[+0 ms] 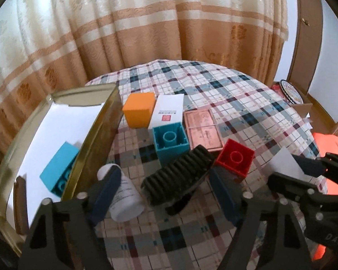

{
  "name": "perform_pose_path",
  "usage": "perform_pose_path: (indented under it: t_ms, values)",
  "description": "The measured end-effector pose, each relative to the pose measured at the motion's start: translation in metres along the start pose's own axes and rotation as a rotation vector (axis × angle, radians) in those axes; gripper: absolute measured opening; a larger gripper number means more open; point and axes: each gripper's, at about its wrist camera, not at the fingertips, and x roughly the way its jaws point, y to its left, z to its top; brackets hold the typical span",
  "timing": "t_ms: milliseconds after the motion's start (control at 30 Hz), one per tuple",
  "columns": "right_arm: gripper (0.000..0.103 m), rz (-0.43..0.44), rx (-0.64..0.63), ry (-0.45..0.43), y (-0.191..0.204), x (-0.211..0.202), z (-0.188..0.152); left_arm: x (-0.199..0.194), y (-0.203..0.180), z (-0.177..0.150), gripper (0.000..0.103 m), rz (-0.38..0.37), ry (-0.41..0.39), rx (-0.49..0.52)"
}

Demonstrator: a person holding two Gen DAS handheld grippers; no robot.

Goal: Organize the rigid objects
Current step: 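Grasp the black brush with the left tool while the right tool holds the charger, then carry the brush and charger over the gold tray with both tools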

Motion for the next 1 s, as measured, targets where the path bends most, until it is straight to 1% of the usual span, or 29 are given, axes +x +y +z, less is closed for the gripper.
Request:
perform_pose_path:
  t_ms: [67,100,167,233,333,400,500,600,700,767,900,1000]
  values:
    - [0.043,0.001,0.004,-0.002,0.0,0.0,0.0,0.002,0.0,-0.001,0.047,-0.081,0.019,-0.022]
    - [0.043,0.002,0.006,-0.003,0.0,0.0,0.0,0.002,-0.001,-0.003,0.039,-0.103,0.019,-0.025]
    - [0.043,0.001,0.01,-0.005,-0.001,0.0,0.0,0.001,-0.006,-0.008,0.028,-0.112,0.017,-0.004]
    - [0.043,-0.002,0.019,-0.01,-0.003,0.0,-0.001,-0.001,-0.006,-0.013,0.026,-0.106,0.023,-0.004]
    - [0.043,-0.002,0.03,-0.012,-0.005,0.0,-0.001,-0.003,0.003,-0.016,0.026,-0.147,0.026,-0.066]
    - [0.043,-0.005,0.033,-0.011,-0.004,0.002,-0.002,-0.003,0.007,-0.018,0.026,-0.16,0.025,-0.092]
    - [0.043,-0.008,0.032,-0.01,-0.004,0.003,-0.004,-0.005,0.009,-0.019,0.025,-0.157,0.013,-0.116]
    - [0.043,-0.003,0.037,-0.014,-0.004,0.003,-0.004,-0.013,0.013,-0.023,0.025,-0.176,-0.006,-0.149]
    - [0.043,-0.006,0.041,-0.028,-0.005,0.0,-0.003,-0.017,0.014,-0.025,0.025,-0.181,-0.012,-0.158]
    - [0.043,-0.004,0.046,-0.035,-0.005,-0.001,-0.002,-0.021,0.012,-0.025,0.025,-0.172,-0.02,-0.155]
    - [0.043,-0.001,0.05,-0.052,-0.004,-0.005,-0.001,-0.029,0.007,-0.022,0.025,-0.106,-0.051,-0.119]
    - [0.043,0.001,0.053,-0.067,-0.004,-0.01,0.001,-0.037,0.008,-0.022,0.025,-0.082,-0.074,-0.119]
